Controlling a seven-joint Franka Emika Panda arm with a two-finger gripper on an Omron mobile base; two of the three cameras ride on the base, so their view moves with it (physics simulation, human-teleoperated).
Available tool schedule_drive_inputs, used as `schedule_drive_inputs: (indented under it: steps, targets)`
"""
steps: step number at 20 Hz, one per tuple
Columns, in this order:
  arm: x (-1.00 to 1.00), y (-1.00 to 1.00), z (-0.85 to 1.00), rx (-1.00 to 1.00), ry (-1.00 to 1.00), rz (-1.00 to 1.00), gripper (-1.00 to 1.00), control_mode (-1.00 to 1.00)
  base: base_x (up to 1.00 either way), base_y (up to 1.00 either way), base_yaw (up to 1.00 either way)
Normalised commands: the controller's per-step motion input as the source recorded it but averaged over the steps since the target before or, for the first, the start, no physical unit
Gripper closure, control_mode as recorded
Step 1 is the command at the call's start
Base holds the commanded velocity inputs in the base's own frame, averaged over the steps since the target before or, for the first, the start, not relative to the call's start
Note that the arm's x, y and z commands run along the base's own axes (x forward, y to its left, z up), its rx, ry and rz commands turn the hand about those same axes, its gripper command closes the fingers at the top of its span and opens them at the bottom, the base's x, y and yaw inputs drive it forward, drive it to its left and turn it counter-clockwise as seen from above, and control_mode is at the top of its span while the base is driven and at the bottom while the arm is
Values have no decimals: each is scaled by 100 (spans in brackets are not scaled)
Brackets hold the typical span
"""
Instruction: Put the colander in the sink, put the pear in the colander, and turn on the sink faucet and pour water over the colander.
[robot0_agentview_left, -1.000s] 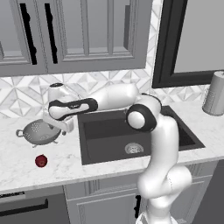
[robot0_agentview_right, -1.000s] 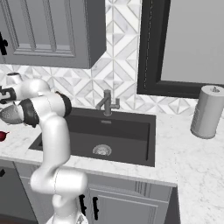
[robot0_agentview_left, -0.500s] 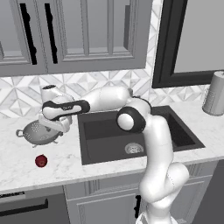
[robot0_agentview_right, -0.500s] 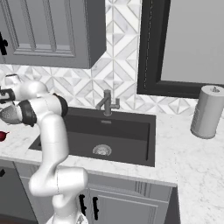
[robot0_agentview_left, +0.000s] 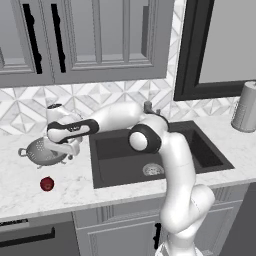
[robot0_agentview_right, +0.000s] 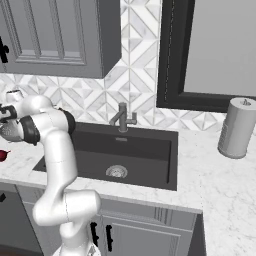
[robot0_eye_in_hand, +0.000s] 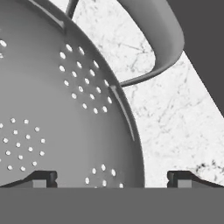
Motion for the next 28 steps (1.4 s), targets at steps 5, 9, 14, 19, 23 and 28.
schedule_drive_inputs:
  steps: [5,9,14,19,23,28]
  targets:
    - [12,-2,-26,0,0,2,-100,-100,0,0,0]
    - [27,0,-22,0,0,0,100,-100,0,0,0]
    - [24,4,-23,0,0,0,100,-100,0,0,0]
    - [1,1,-17,0,0,0,100,-100,0,0,0]
    - [-4,0,-13,0,0,0,100,-100,0,0,0]
    - [-21,0,19,7,-12,1,100,-100,0,0,0]
